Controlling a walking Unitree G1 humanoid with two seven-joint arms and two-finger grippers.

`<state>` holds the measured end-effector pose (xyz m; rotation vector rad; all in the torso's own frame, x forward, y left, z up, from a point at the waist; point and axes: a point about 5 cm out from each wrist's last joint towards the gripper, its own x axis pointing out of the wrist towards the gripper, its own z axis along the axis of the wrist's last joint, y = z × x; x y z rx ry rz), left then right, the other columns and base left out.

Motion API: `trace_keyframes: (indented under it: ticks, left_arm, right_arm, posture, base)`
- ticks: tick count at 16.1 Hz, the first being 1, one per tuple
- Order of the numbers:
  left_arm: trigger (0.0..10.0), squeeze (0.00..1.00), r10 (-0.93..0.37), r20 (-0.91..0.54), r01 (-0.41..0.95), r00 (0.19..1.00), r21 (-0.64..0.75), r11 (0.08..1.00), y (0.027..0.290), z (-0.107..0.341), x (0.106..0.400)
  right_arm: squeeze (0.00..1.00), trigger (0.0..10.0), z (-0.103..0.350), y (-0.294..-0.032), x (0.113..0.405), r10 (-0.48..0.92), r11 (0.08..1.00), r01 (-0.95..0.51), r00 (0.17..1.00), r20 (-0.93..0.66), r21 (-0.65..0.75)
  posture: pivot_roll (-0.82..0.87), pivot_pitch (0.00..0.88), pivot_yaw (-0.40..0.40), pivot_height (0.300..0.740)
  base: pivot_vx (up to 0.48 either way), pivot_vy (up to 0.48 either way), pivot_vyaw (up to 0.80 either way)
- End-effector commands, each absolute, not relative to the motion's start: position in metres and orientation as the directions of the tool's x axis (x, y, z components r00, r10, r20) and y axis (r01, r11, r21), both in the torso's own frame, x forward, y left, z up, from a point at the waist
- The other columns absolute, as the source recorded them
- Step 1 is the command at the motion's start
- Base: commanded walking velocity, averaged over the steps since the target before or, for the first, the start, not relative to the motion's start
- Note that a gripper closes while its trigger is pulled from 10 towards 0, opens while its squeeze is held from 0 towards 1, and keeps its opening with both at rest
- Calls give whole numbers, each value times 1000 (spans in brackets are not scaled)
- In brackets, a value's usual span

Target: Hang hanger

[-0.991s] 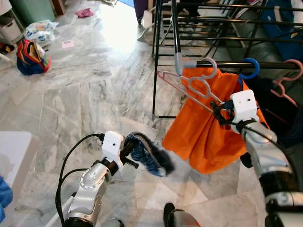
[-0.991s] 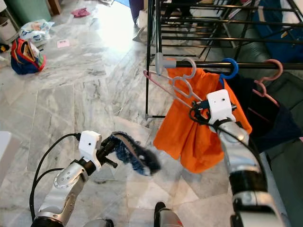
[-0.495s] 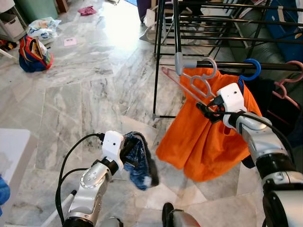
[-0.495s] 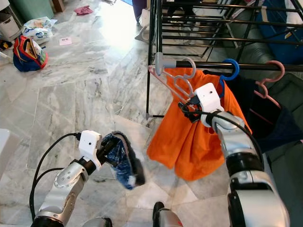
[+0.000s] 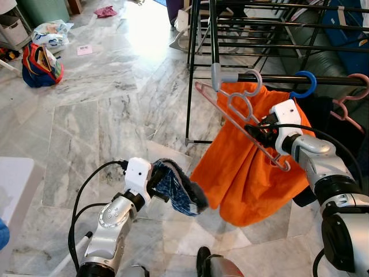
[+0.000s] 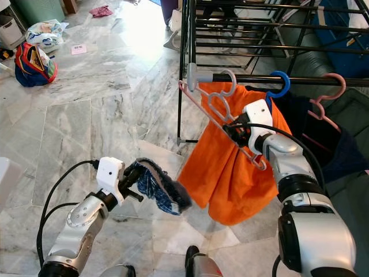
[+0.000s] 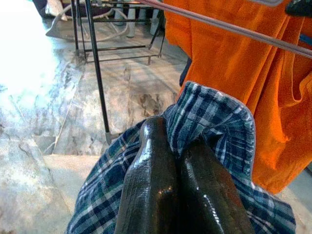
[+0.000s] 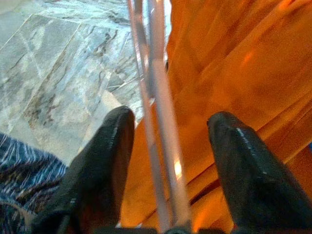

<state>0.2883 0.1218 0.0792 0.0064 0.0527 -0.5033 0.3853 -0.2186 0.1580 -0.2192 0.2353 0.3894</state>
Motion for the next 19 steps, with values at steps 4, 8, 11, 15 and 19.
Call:
trace_keyframes:
  ticks: [4, 8, 11, 15, 19]
  left_arm:
    - [10000, 0, -498, -63, 499, 865, 5, 867, 118, 76, 286]
    - [10000, 0, -501, -62, 502, 863, 7, 865, 117, 76, 286]
    - [10000, 0, -501, -61, 502, 863, 9, 865, 116, 76, 287]
    - [10000, 0, -499, -62, 500, 864, 11, 866, 116, 76, 287]
    - [10000, 0, -500, -65, 501, 864, 10, 865, 115, 76, 286]
  right_arm:
    - [0, 0, 162, -222, 387, 348, 908, -391, 903, -250, -148]
    - [0, 0, 161, -224, 387, 334, 910, -380, 908, -253, -164]
    - [0, 0, 159, -226, 386, 315, 916, -365, 912, -261, -167]
    - [0, 706, 157, -227, 386, 306, 917, -359, 914, -268, -177]
    - [1000, 10000, 155, -226, 386, 299, 918, -354, 914, -275, -179]
  posture:
    - [80, 211, -48, 740]
    - [82, 209, -49, 740]
    - [83, 208, -51, 740]
    - [85, 209, -52, 740]
    - [91, 210, -53, 740]
  base:
    - [0, 0, 0]
    - [0, 0, 0]
    - [0, 0, 0]
    - [0, 0, 0]
    - [0, 0, 0]
